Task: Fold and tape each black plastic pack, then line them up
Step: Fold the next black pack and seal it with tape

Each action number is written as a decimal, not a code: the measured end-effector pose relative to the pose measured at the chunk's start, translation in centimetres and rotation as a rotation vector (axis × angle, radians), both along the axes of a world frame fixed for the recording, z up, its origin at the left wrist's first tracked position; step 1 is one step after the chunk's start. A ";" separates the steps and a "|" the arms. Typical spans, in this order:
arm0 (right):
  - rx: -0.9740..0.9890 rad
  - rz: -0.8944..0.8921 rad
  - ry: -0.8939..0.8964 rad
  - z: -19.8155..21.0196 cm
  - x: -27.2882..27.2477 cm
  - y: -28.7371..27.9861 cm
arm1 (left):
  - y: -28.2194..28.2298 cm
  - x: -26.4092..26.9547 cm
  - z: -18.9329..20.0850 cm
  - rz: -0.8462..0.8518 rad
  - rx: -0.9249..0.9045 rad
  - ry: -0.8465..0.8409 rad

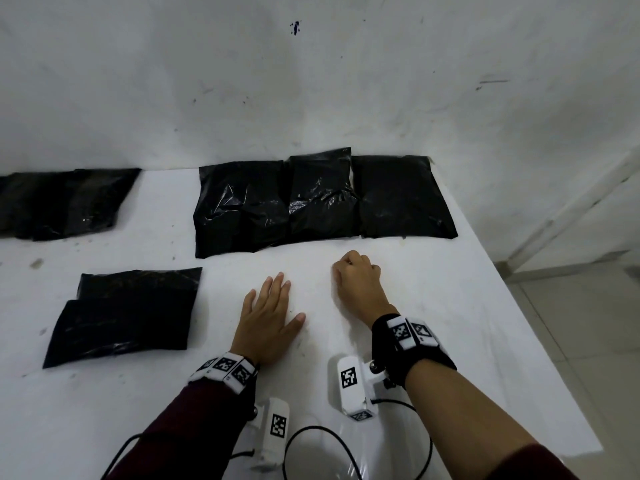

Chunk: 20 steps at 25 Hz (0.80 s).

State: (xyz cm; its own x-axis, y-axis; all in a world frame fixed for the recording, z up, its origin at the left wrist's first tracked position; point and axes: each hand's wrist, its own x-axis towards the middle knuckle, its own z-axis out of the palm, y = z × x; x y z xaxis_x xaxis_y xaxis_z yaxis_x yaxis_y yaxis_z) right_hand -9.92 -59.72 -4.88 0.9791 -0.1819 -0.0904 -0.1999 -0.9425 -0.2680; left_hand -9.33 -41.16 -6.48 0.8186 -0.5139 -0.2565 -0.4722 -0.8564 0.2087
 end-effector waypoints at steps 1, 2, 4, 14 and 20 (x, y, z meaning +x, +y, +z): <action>0.011 -0.015 -0.001 0.0 0.2 0.0 | 0.0 0.0 0.0 0.000 0.001 0.003; 0.023 -0.027 0.003 0.1 0.4 -0.1 | 0.0 0.0 0.0 0.002 0.002 0.005; 0.045 -0.044 0.017 0.3 0.8 -0.2 | 0.0 0.0 0.1 0.003 0.002 0.002; -0.219 0.060 0.050 0.4 2.0 0.1 | -0.1 0.1 -0.2 0.000 -0.002 -0.003; -0.217 0.146 0.018 0.0 1.7 -0.6 | 0.1 0.2 -0.5 0.004 -0.015 -0.012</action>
